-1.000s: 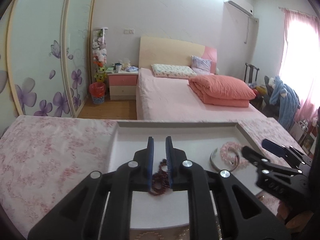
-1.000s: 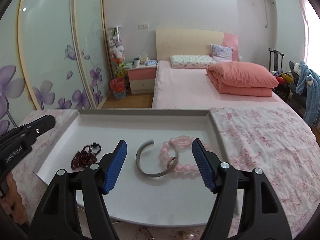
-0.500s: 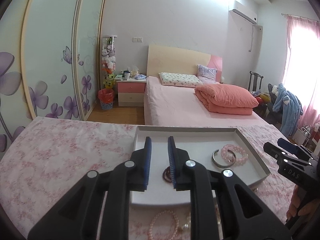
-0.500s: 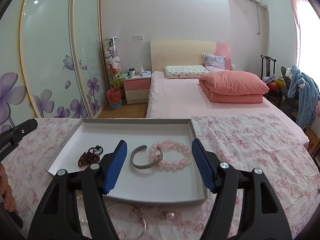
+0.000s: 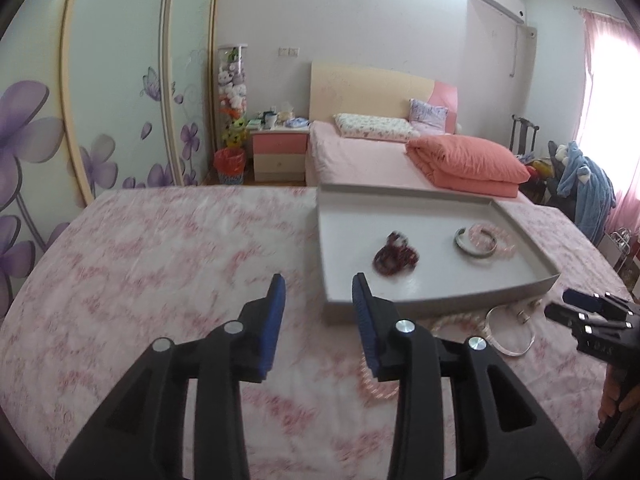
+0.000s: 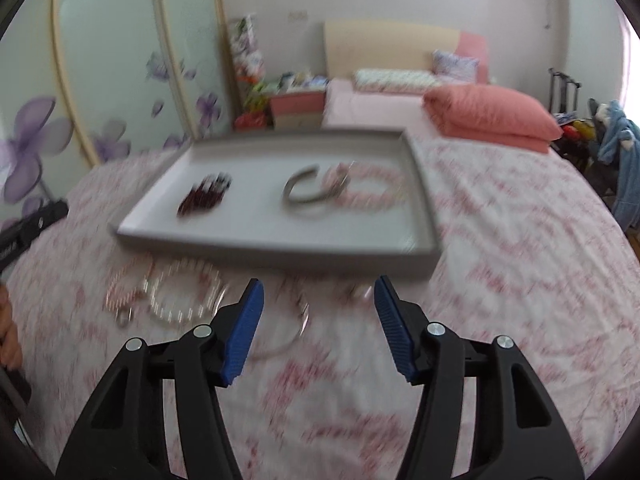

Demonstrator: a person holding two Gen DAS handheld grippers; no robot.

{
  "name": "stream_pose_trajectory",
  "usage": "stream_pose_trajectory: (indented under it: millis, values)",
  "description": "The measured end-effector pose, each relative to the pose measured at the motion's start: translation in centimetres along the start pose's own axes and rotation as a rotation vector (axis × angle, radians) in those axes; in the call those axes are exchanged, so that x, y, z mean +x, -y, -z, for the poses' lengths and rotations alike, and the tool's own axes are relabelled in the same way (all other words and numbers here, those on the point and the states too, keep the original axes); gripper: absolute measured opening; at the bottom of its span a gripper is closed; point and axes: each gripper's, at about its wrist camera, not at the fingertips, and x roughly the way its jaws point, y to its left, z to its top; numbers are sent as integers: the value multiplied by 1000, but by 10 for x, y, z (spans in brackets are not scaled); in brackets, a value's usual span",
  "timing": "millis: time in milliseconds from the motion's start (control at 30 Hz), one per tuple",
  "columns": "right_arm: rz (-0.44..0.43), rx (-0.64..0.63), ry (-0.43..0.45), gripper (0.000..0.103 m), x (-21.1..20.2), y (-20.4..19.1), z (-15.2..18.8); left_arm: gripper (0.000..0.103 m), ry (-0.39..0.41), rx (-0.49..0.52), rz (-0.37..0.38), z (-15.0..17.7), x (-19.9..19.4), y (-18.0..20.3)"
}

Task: Organize jewelry
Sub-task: 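Withdraw both open tools from the tray toward the remaining jewelry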

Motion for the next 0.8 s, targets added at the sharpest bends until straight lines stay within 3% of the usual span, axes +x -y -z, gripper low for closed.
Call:
stream_pose_trajectory:
  millis: [100, 233, 400, 633, 800]
  values:
    - [-14, -32, -53, 60, 8, -10, 8, 37, -21, -25, -5, 6, 3, -9]
    - [-1, -85, -99, 72, 19, -23, 17, 41, -32, -34, -5, 10, 4, -12]
    - [4, -112, -124, 78, 31, -35, 15, 42, -41, -28, 2, 12, 5, -11]
    - [-3, -107, -133, 78, 42, -37, 4, 42, -65, -11, 15, 16, 7, -6]
    - [-8, -106, -129, 72, 37, -36, 7, 42, -92, 17, 41, 19, 11, 3]
